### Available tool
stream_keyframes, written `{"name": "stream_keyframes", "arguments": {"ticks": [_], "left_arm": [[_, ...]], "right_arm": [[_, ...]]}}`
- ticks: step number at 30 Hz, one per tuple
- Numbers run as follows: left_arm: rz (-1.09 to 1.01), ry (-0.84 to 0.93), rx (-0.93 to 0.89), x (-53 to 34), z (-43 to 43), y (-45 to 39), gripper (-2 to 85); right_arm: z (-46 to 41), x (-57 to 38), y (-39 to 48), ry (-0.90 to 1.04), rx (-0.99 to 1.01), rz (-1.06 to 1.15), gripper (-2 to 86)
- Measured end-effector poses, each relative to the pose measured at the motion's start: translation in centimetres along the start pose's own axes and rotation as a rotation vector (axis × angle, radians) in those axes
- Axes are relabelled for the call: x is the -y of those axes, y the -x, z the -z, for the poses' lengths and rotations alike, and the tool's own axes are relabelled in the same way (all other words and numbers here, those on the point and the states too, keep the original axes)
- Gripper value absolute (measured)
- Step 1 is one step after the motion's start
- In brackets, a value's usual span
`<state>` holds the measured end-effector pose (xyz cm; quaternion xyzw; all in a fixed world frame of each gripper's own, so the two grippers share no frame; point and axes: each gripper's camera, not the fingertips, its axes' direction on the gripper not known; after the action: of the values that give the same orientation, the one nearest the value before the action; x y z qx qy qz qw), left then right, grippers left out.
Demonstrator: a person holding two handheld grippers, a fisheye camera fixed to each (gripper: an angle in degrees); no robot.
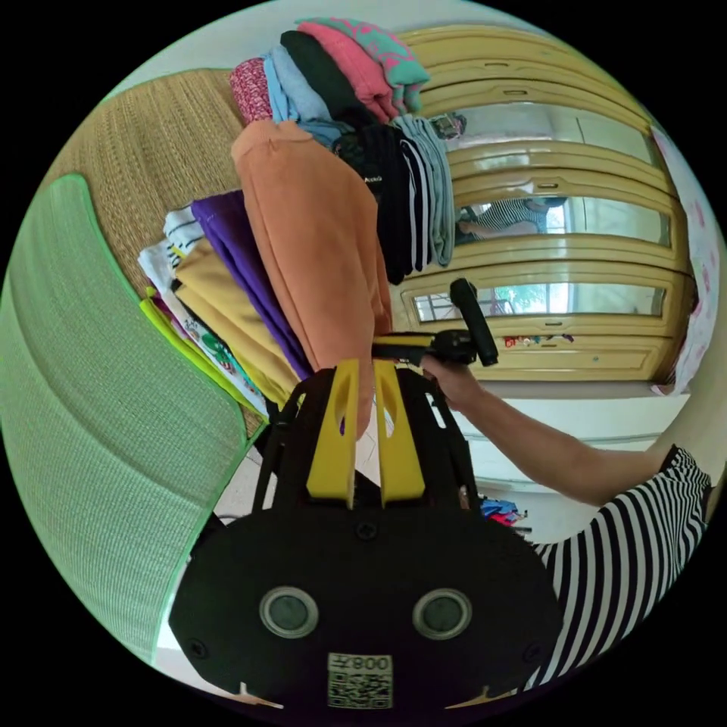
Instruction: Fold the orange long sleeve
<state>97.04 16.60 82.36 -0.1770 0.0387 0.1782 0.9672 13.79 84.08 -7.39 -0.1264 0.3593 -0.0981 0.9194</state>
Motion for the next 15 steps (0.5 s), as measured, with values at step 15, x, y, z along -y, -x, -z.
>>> {"name": "stream_keyframes", "arguments": {"ticks": [15], "left_arm": [[0.382,-0.180,0.206,1.6,-0.1,0.9,0.2]], "right_arm": [[-2.2,-3.0,-10.1,0.006,0.489,0.250,0.0]]}}
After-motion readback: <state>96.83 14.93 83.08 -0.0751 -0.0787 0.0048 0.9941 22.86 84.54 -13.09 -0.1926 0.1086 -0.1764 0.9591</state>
